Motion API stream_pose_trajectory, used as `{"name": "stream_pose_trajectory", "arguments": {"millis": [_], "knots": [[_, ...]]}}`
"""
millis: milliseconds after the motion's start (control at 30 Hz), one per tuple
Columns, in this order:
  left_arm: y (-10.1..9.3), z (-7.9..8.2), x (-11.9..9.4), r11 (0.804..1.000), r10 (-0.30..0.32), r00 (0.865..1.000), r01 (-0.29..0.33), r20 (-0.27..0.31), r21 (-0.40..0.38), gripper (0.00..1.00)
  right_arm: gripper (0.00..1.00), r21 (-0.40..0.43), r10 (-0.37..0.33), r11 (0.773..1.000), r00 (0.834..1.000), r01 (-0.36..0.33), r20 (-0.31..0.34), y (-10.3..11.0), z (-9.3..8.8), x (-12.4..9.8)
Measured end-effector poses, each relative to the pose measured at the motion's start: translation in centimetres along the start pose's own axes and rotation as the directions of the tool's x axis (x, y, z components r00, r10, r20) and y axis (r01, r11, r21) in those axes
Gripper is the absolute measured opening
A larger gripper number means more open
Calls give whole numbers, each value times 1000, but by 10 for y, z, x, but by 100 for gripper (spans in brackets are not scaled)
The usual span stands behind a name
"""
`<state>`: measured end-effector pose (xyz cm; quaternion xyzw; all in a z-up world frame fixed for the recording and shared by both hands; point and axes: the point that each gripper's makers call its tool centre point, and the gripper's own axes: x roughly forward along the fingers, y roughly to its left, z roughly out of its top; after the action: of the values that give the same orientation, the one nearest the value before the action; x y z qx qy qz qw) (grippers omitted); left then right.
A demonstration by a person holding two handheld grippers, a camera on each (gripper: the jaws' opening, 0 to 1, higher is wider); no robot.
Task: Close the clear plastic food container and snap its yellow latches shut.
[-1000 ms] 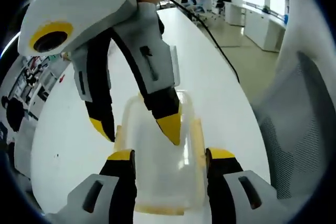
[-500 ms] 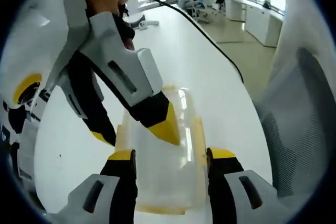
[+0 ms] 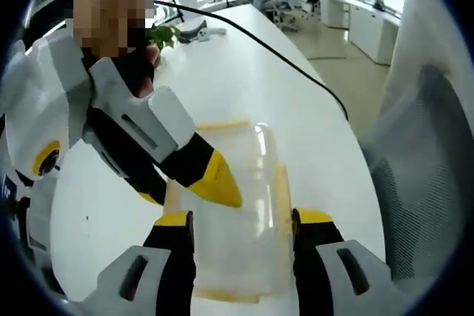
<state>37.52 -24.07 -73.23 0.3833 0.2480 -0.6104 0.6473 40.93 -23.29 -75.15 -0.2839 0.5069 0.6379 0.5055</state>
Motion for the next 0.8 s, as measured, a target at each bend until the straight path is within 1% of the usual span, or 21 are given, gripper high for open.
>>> {"name": "stream_pose_trajectory", "arguments": {"millis": [100, 167, 200, 300, 367, 433, 467, 500, 533, 567, 600, 633, 667, 700, 733, 767, 800], "knots": [[-1, 0, 1, 1000, 5, 1000, -5, -3, 2, 50, 47, -7, -12, 1000, 1000, 12, 9, 1, -1, -1], [-2, 0, 2, 999, 26, 999, -25, -18, 35, 50, 47, -11, -27, 1000, 999, 28, 20, 2, 0, -1], [-3, 0, 4, 997, 35, 999, -33, -25, 68, 50, 47, -8, -29, 1000, 999, 29, 24, 4, 0, -2], [-5, 0, 5, 996, 55, 998, -52, -36, 68, 50, 47, -17, -46, 999, 998, 47, 41, 4, 1, -1], [-6, -1, 6, 995, 75, 996, -72, -40, 70, 50, 47, -18, -57, 998, 998, 58, 39, 6, 1, -2], [-4, -2, 8, 987, 125, 991, -119, -51, 105, 50, 47, -22, -67, 997, 997, 68, 37, 7, 1, -2], [-6, -2, 9, 989, 125, 991, -120, -50, 91, 50, 47, -26, -78, 997, 996, 79, 36, 6, 2, -3], [-4, -3, 10, 973, 179, 982, -167, -62, 160, 50, 47, -30, -84, 996, 996, 85, 34, 7, 2, -3], [-7, -2, 11, 970, 191, 979, -179, -63, 162, 49, 46, -37, -90, 995, 995, 92, 34, 8, 2, -3], [-7, -1, 15, 963, 209, 976, -196, -55, 185, 47, 46, -38, -93, 995, 995, 94, 35, 8, 2, -3], [-6, -6, 13, 964, 236, 969, -225, -69, 141, 46, 46, -39, -101, 994, 994, 102, 38, 8, 2, -6], [-3, -3, 12, 956, 251, 966, -238, -60, 173, 46, 46, -47, -105, 993, 994, 107, 38, 8, 3, -6], [-4, -3, 11, 955, 259, 964, -248, -52, 165, 46, 46, -51, -111, 992, 993, 113, 34, 10, 4, -7], [-4, -3, 10, 955, 252, 967, -242, -45, 170, 46, 46, -55, -114, 992, 993, 115, 32, 9, 4, -7], [-3, -2, 9, 961, 232, 972, -223, -36, 166, 46, 46, -57, -115, 991, 993, 117, 32, 9, 4, -8], [-3, -2, 8, 963, 221, 975, -213, -34, 166, 47, 46, -59, -116, 991, 993, 117, 31, 9, 5, -8], [-6, -2, 9, 971, 184, 983, -179, -19, 161, 47, 46, -57, -114, 992, 993, 116, 30, 8, 4, -8]]}}
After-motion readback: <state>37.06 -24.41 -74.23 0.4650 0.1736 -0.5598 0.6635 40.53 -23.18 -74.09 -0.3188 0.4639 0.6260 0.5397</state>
